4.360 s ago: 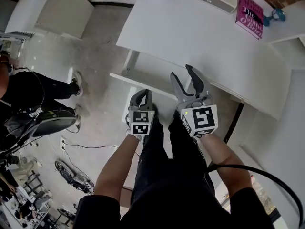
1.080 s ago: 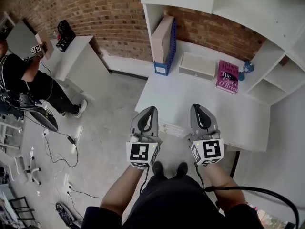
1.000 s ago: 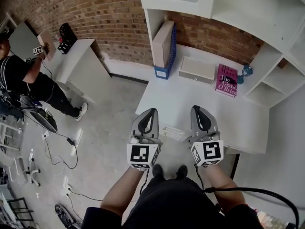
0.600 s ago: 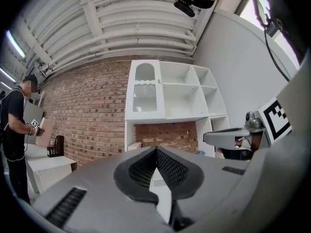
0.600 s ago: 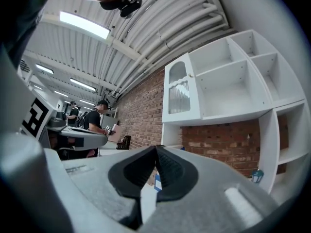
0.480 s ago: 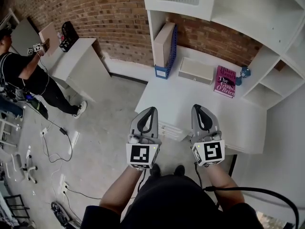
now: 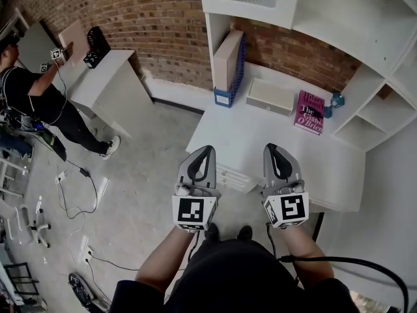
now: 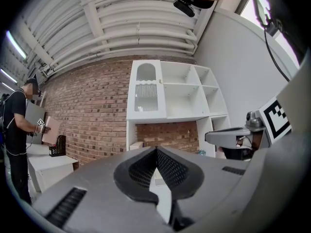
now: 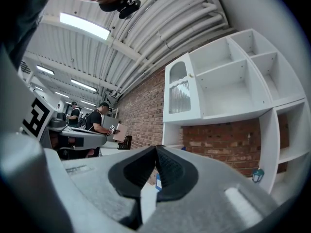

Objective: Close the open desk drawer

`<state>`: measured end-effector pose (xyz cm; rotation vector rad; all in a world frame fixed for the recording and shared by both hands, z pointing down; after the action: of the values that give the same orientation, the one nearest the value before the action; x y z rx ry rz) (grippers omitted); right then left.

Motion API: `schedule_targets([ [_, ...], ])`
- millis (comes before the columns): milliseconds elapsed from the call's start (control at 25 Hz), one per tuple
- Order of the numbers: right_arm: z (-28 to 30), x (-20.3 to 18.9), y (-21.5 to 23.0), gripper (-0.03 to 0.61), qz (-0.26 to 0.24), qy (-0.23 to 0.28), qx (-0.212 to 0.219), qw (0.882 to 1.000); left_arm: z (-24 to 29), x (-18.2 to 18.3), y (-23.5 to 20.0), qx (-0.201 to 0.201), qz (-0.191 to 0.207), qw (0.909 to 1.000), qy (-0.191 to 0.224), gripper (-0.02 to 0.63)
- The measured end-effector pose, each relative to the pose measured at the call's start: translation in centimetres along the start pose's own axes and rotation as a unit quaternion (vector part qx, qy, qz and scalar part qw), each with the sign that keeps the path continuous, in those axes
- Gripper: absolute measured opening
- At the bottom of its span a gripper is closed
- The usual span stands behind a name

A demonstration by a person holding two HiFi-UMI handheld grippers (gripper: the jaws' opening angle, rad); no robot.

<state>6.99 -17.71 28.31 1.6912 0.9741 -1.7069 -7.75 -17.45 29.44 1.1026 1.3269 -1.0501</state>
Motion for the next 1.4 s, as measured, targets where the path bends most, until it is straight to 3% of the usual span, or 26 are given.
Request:
schedule_targets([
  [1400, -0.01, 0.22, 0.32, 0.005, 0.002, 0.003, 0.002, 1.0, 0.34, -0.25, 0.47, -0.009, 0.003, 1.0, -0.001, 0.0],
])
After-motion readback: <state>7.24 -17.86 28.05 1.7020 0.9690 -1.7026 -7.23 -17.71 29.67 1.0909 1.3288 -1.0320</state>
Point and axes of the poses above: the fingertips, and each gripper's own axes: z forward along the fingers, y to its right, x out of its top, the point moved 1 cm from there along -z, backward along the fingers, and after that the axes turned 11 degrees about x, right-handed, at the moved point
